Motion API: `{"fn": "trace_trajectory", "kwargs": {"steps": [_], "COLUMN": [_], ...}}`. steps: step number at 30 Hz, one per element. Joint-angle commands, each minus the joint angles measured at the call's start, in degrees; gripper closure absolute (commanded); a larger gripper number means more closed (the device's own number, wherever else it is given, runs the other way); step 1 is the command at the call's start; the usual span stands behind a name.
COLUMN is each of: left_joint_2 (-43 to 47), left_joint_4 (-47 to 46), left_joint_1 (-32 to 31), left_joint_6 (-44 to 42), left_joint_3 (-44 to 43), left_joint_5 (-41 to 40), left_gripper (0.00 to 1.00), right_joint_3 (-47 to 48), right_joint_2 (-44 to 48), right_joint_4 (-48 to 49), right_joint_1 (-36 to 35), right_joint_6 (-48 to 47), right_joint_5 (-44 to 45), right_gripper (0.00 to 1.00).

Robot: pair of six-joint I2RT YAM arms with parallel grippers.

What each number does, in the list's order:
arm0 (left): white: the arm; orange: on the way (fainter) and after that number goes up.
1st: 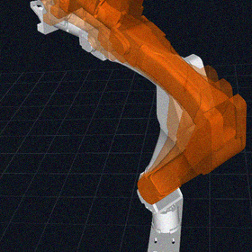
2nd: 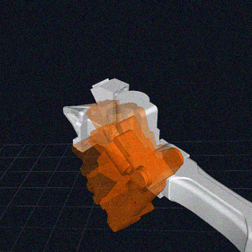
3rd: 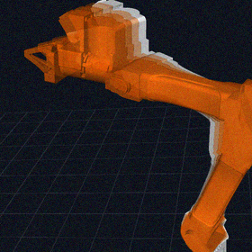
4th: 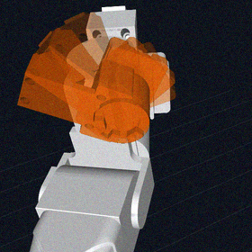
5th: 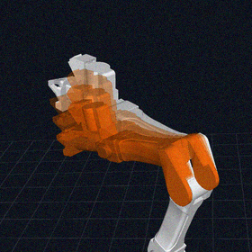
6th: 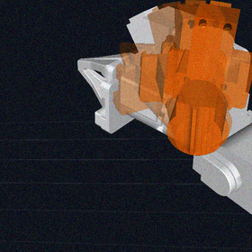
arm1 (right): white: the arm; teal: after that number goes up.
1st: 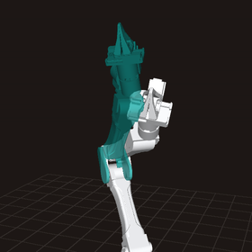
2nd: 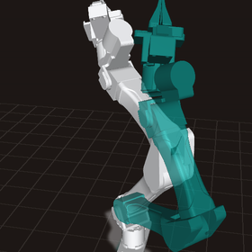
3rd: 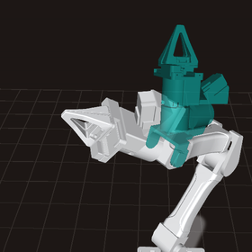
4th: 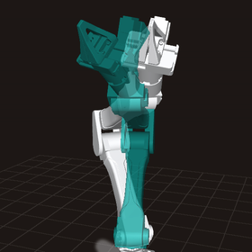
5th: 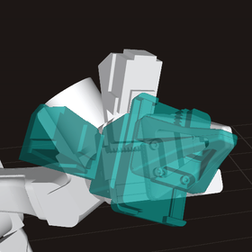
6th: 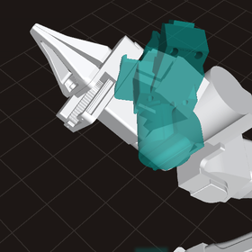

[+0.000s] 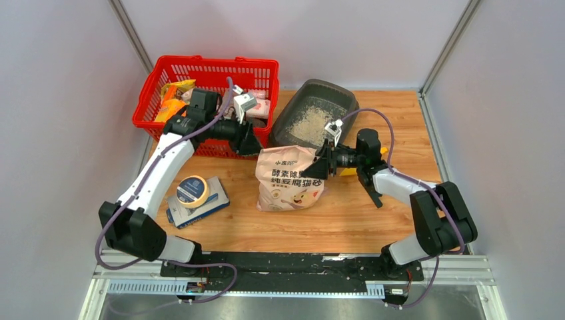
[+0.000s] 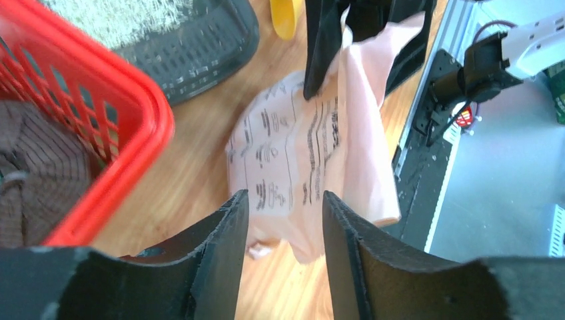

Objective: Fill the litter box with clean litter

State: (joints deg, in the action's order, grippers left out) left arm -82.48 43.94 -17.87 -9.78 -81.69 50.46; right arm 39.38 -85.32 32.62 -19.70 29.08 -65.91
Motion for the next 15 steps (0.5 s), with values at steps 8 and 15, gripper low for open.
{"fn": "trace_trajectory", "kwargs": {"steps": [8,15], "left_joint_2": [12.2,11.8], "left_joint_4": [-11.9,-9.5], "left_joint_1": [0.5,-0.2], "left_joint_6": [6.6,-0.7], "left_joint_3": [15.9,14.6], "left_joint_5": [6.4,2.9], "left_gripper": [0.32,0.31], "right_joint_3": [1.8,4.8], "right_joint_2": [3.1,2.1], "right_joint_4": [-15.0,-22.9], "right_joint_1": [0.5,0.6], "right_joint_6": [-4.5,-10.0], "right_joint_5": [0.4,0.4], "right_gripper": [0.35,0.43]}}
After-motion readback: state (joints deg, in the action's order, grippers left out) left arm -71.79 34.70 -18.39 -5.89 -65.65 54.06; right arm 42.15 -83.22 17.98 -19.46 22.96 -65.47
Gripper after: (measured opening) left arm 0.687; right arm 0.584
